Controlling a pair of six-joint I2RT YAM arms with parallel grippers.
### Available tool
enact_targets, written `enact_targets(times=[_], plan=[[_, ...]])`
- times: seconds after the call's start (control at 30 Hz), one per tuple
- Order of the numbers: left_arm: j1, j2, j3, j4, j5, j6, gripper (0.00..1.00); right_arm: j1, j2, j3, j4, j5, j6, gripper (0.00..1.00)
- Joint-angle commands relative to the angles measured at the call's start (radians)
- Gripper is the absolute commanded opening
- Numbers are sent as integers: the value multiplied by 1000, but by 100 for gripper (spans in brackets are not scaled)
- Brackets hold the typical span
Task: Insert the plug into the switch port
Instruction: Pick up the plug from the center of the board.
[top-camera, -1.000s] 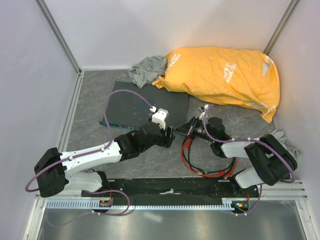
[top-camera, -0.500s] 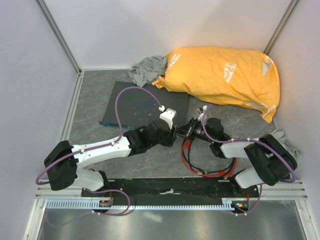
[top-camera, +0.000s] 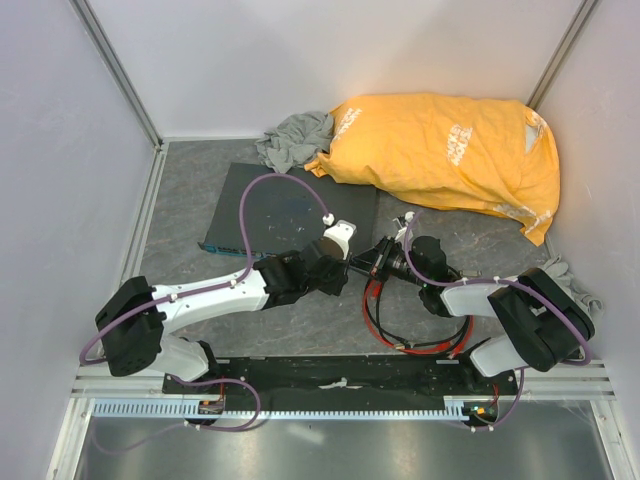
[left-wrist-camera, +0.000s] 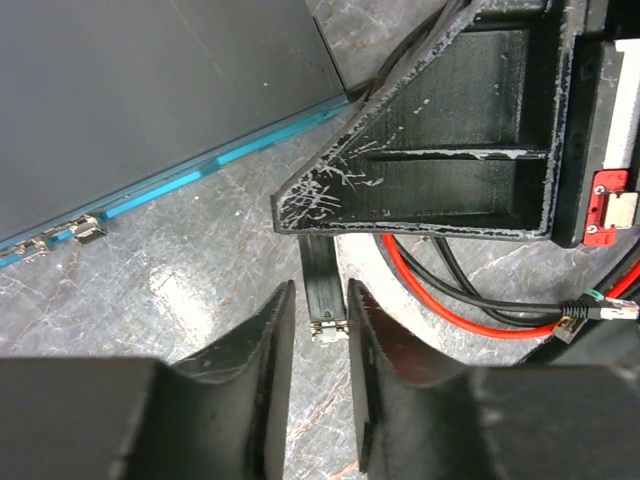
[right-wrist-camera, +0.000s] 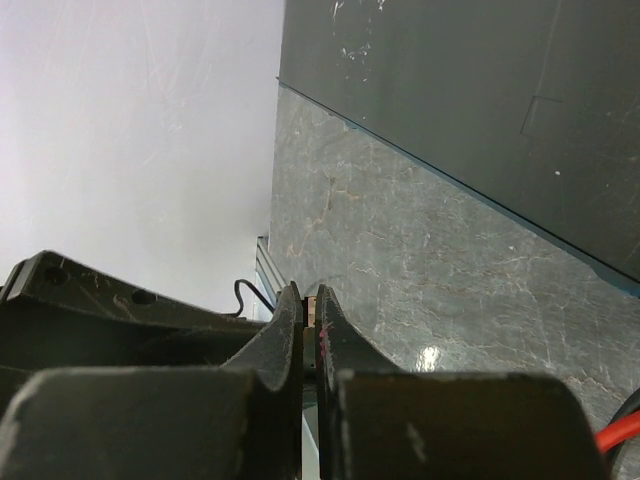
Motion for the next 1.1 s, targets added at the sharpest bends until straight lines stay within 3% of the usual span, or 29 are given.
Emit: enact_targets(times=[0.0, 0.07, 0.13, 0.2, 0.3, 0.33, 0.5, 0.63, 0.73, 0.87, 1.07], plan=[[3, 2, 42, -7, 5, -1, 26, 7, 4, 13, 40, 5, -17, 0], [3, 3, 42, -6, 3, -1, 19, 10, 5, 15, 42, 5, -17, 0], [3, 3, 41, -6, 3, -1, 5, 11, 7, 16, 40, 4, -18, 0], [4, 0, 36, -6, 3, 0, 2, 10, 10, 18, 40, 1, -21, 1], [3, -18, 22, -18, 0, 3, 1, 11, 13, 42, -14, 2, -67, 20], [6, -23, 12, -24, -4, 3, 1, 11, 13, 67, -35, 2, -82, 32], [26, -75, -57, -66, -21, -3, 1, 5, -8, 182, -278, 36, -300, 55], [66, -124, -116, -107, -32, -9, 2, 7, -16, 362, -519, 129, -539, 81], [104, -156, -166, -122, -46, -12, 2, 8, 13, 480, -643, 238, -670, 94], [151, -158, -206, -142, -64, -8, 2, 7, 109, 622, -693, 314, -773, 98], [250, -137, -234, -141, -49, -6, 1, 13, 309, 794, -714, 251, -946, 98]])
